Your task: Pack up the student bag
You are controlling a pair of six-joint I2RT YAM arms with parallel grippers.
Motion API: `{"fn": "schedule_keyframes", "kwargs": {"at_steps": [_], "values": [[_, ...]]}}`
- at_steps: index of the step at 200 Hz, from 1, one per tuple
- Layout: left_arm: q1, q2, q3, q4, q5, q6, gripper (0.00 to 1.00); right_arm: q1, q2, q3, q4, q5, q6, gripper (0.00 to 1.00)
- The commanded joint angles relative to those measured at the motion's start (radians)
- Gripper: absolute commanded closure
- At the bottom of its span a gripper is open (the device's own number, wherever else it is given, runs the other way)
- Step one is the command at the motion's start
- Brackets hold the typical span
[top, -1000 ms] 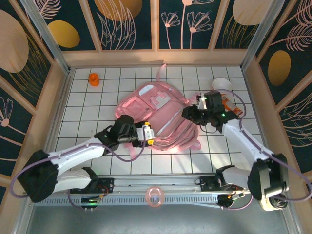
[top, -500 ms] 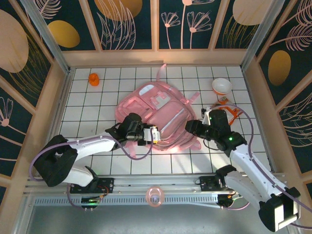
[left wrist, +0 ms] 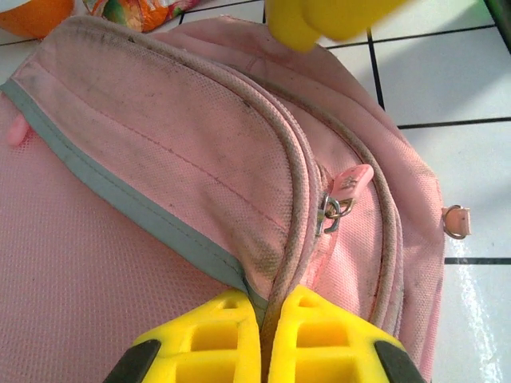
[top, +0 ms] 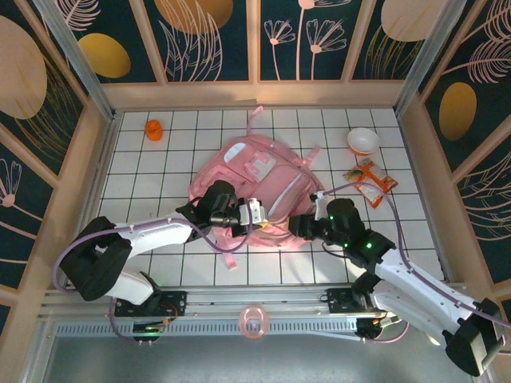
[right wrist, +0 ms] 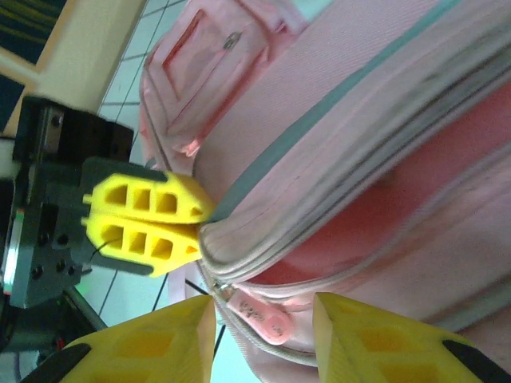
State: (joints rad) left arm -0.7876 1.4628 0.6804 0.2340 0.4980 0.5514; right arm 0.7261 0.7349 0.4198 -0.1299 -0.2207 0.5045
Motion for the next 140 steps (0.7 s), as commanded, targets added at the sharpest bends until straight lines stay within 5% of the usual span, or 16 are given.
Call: {"fn": "schedule_keyframes", "kwargs": {"at_steps": [1,56,119,140], "values": [[0.0,0.016,0.05,0.007,0.082,-0.061,1.0,0.067,0.032,0.016,0.019,0.113,-0.07,0.62],[-0.001,0.042,0.088,-0.012,0.094,-0.083,1.0,0.181,0.161,0.09,-0.05,0.232,-0.123,0.58],[0.0,0.044,0.107,-0.015,0.144,-0.117,1.0,0.257,0.297,0.167,-0.094,0.529,-0.123,0.57],[0.001,0.041,0.107,-0.019,0.14,-0.12,1.0,0.257,0.325,0.191,-0.126,0.593,-0.11,0.66]]}}
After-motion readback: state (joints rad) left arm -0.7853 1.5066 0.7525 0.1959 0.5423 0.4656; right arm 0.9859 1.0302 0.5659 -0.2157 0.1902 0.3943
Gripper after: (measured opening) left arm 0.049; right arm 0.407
